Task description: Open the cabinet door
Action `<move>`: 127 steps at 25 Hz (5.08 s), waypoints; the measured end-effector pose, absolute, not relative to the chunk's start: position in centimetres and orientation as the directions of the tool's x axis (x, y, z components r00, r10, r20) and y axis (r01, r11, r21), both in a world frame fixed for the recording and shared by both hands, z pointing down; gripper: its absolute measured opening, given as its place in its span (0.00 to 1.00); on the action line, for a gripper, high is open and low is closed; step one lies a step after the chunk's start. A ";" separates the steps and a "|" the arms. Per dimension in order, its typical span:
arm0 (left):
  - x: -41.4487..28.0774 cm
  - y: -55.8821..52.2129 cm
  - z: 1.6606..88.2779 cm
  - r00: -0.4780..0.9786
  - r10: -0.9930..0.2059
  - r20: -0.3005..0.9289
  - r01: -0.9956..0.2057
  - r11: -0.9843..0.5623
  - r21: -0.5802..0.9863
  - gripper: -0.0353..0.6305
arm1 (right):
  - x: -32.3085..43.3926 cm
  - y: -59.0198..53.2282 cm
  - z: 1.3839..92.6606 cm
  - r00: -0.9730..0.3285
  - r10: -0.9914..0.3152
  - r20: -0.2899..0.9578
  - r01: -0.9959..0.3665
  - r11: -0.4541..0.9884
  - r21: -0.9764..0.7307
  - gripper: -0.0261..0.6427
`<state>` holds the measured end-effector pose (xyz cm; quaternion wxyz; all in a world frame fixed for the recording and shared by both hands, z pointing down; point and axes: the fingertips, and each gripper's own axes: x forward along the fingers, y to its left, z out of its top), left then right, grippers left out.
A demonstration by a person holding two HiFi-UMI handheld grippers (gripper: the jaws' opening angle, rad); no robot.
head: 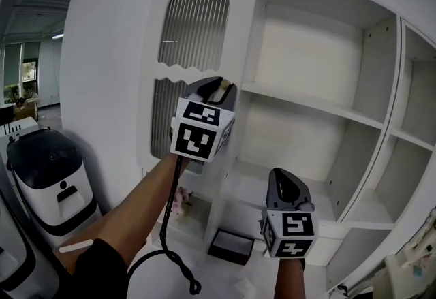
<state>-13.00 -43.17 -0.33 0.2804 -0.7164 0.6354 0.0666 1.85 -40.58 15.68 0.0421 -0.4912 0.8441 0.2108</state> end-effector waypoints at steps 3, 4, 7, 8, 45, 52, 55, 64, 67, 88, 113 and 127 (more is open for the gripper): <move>-12.9 -43.2 -0.3 0.196 -0.869 -0.454 -0.948 -0.049 -0.315 0.20 | 2.0 -40.9 15.9 -0.511 -0.814 -0.276 -0.849 0.429 0.308 0.07; -12.9 -43.2 -0.3 0.198 -0.868 -0.455 -0.948 -0.051 -0.314 0.19 | 2.0 -41.0 15.9 -0.511 -0.814 -0.274 -0.849 0.428 0.310 0.07; -12.9 -43.3 -0.4 0.193 -0.871 -0.452 -0.947 -0.045 -0.317 0.19 | 1.9 -41.2 16.0 -0.511 -0.816 -0.270 -0.849 0.429 0.309 0.07; -12.9 -43.3 -0.4 0.194 -0.871 -0.452 -0.948 -0.047 -0.316 0.18 | 1.9 -41.2 16.1 -0.511 -0.816 -0.270 -0.849 0.430 0.308 0.07; -14.4 -36.3 -0.5 0.317 -0.822 -0.473 -0.935 -0.187 -0.302 0.16 | -1.2 -37.4 13.6 -0.557 -0.766 -0.321 -0.826 0.472 0.308 0.07; -15.2 -33.8 -0.5 0.345 -0.811 -0.472 -0.925 -0.211 -0.315 0.16 | -3.3 -35.6 12.2 -0.592 -0.726 -0.349 -0.804 0.506 0.312 0.07; -15.7 -32.7 -0.4 0.352 -0.807 -0.473 -0.923 -0.217 -0.317 0.16 | -4.1 -34.8 11.7 -0.605 -0.709 -0.361 -0.795 0.518 0.315 0.07; -17.4 -29.7 -0.4 0.371 -0.791 -0.487 -0.922 -0.252 -0.295 0.17 | -6.5 -33.3 11.2 -0.641 -0.672 -0.370 -0.767 0.555 0.321 0.07; -18.0 -28.6 -0.5 0.379 -0.786 -0.489 -0.920 -0.263 -0.291 0.17 | -7.6 -32.7 11.2 -0.656 -0.657 -0.371 -0.755 0.571 0.323 0.07; -20.5 -24.0 -0.4 0.329 -0.846 -0.420 -0.899 -0.145 -0.413 0.13 | -15.7 -30.0 10.9 -0.757 -0.539 -0.370 -0.649 0.688 0.326 0.07; -20.7 -25.7 1.4 0.271 -0.834 -0.481 -0.942 -0.125 -0.313 0.10 | -15.1 -31.5 11.5 -0.755 -0.534 -0.380 -0.648 0.693 0.316 0.07; -24.2 -24.9 4.2 0.166 -0.864 -0.476 -0.969 -0.053 -0.242 0.10 | -16.8 -28.6 11.2 -0.791 -0.479 -0.380 -0.603 0.715 0.353 0.07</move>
